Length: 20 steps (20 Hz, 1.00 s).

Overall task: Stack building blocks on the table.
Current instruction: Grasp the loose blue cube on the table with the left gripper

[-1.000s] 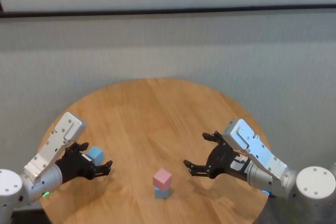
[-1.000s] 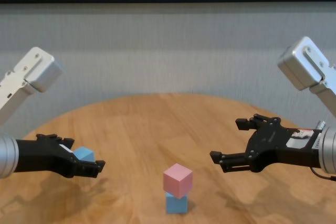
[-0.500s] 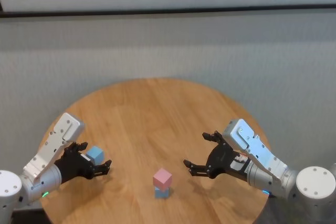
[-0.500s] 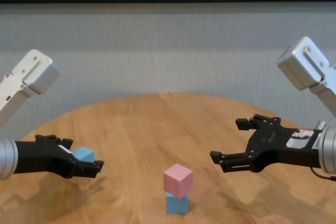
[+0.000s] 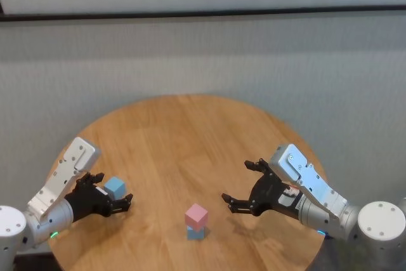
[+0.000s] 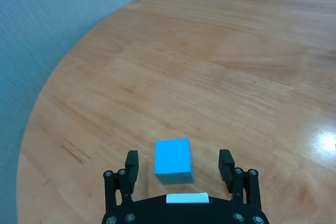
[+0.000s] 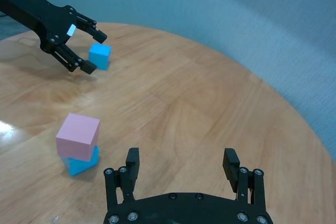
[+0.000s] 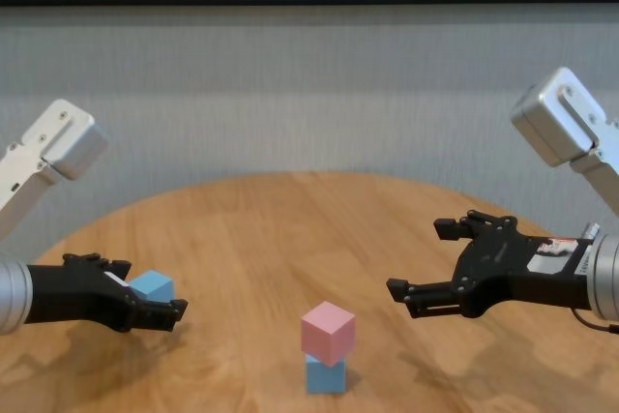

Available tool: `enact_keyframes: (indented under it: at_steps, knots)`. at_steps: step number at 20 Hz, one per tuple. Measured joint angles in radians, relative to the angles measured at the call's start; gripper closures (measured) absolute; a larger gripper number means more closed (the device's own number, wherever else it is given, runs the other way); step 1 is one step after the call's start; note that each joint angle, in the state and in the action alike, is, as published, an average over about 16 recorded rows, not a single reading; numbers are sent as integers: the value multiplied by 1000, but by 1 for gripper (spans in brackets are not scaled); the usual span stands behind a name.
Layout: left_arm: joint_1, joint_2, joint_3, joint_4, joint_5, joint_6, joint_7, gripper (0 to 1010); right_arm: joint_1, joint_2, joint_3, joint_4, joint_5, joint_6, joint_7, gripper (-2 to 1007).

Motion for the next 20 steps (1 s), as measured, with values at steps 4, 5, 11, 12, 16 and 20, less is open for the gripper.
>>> enact_keyframes:
  at_steps: [4, 5, 11, 12, 16, 20]
  knots:
    - [-6, -4, -1, 13, -4, -6, -3, 8, 0, 0, 0, 0, 0, 0, 0, 4]
    - [-7, -5, -2, 16, -5, -8, -3, 8, 0, 0, 0, 0, 0, 0, 0, 4]
    - [-12, -10, -5, 27, -12, -13, -3, 8, 0, 0, 0, 0, 0, 0, 0, 4]
    - [-12, -11, -5, 28, -13, -13, -3, 8, 0, 0, 0, 0, 0, 0, 0, 4]
    - [-13, -13, -7, 32, -17, -13, -1, 8, 0, 0, 0, 0, 0, 0, 0, 4]
    - [-14, -14, -9, 36, -18, -13, 3, 8, 0, 0, 0, 0, 0, 0, 0, 4]
